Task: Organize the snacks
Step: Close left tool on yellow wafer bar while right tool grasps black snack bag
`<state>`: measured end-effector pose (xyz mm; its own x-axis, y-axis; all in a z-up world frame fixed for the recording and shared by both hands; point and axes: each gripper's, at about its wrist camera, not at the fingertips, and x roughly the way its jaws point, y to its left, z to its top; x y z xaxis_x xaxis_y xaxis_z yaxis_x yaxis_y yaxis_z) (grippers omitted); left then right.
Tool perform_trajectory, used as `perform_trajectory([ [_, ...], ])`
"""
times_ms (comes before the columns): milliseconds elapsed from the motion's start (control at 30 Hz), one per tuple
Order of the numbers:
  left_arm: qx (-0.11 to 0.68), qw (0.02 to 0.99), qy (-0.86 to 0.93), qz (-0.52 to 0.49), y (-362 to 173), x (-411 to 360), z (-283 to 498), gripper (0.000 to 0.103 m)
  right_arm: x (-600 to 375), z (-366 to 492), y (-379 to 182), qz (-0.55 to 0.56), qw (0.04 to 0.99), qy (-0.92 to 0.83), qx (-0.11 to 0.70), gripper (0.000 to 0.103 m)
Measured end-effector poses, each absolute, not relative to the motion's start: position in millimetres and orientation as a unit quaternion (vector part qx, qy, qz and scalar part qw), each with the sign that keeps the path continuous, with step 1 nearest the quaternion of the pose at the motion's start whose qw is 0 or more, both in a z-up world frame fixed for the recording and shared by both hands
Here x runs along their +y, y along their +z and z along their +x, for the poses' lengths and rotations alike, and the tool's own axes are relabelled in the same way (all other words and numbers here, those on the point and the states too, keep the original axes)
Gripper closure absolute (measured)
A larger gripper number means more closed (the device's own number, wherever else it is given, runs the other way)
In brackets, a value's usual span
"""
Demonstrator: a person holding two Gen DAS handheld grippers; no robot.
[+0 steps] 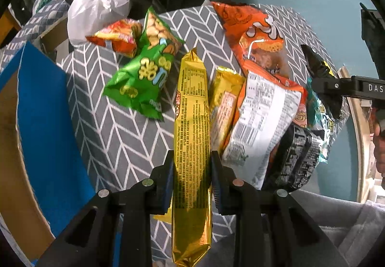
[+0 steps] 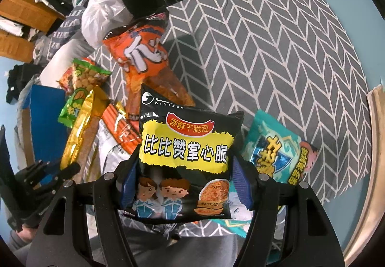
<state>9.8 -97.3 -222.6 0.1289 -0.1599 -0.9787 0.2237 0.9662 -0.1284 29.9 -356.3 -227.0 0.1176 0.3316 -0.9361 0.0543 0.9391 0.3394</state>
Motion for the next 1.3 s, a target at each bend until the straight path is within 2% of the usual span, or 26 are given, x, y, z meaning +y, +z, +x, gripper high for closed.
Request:
perform_trajectory([
  [167, 0.677, 0.727, -0.113, 0.02, -246, -94, 18, 0.075, -351, 26, -230, 0.149, 0.729, 0.093, 0.661, 0.036],
  [267, 0.681, 0.726, -0.1, 0.003, -251, -89, 26, 0.067, -351, 23, -231, 0.148, 0.729, 0.093, 0.662, 0.036],
  [333, 0.678, 0.728, -0.097, 0.001, -251, -87, 34, 0.055, -351, 22, -231, 0.149, 0.728, 0.093, 0.663, 0.036],
  [400, 0.678, 0.729, -0.094, -0.003, -253, -85, 43, 0.051, -351, 22, -231, 0.149, 0.727, 0.092, 0.663, 0.036],
  [633, 0.685, 0.722, -0.093, -0.025, -266, -82, 73, 0.048, -353, 17, -231, 0.149, 0.727, 0.093, 0.664, 0.036],
  [700, 0.683, 0.723, -0.098, -0.039, -267, -80, 82, 0.05, -353, 16, -231, 0.15, 0.727, 0.093, 0.664, 0.036],
  [733, 0.682, 0.723, -0.1, -0.042, -267, -80, 85, 0.061, -353, 16, -231, 0.149, 0.727, 0.093, 0.664, 0.036],
  [767, 0.683, 0.723, -0.1, -0.039, -266, -80, 88, 0.067, -353, 16, -231, 0.149, 0.727, 0.093, 0.664, 0.036],
  [833, 0.682, 0.724, -0.1, -0.028, -269, -78, 87, 0.071, -353, 15, -230, 0.15, 0.727, 0.094, 0.663, 0.036],
  [967, 0.672, 0.733, -0.103, 0.002, -260, -86, 85, 0.075, -352, 17, -225, 0.146, 0.731, 0.098, 0.659, 0.036],
  [1300, 0.657, 0.745, -0.114, -0.02, -233, -93, 64, 0.075, -346, 18, -210, 0.134, 0.738, 0.104, 0.654, 0.036],
])
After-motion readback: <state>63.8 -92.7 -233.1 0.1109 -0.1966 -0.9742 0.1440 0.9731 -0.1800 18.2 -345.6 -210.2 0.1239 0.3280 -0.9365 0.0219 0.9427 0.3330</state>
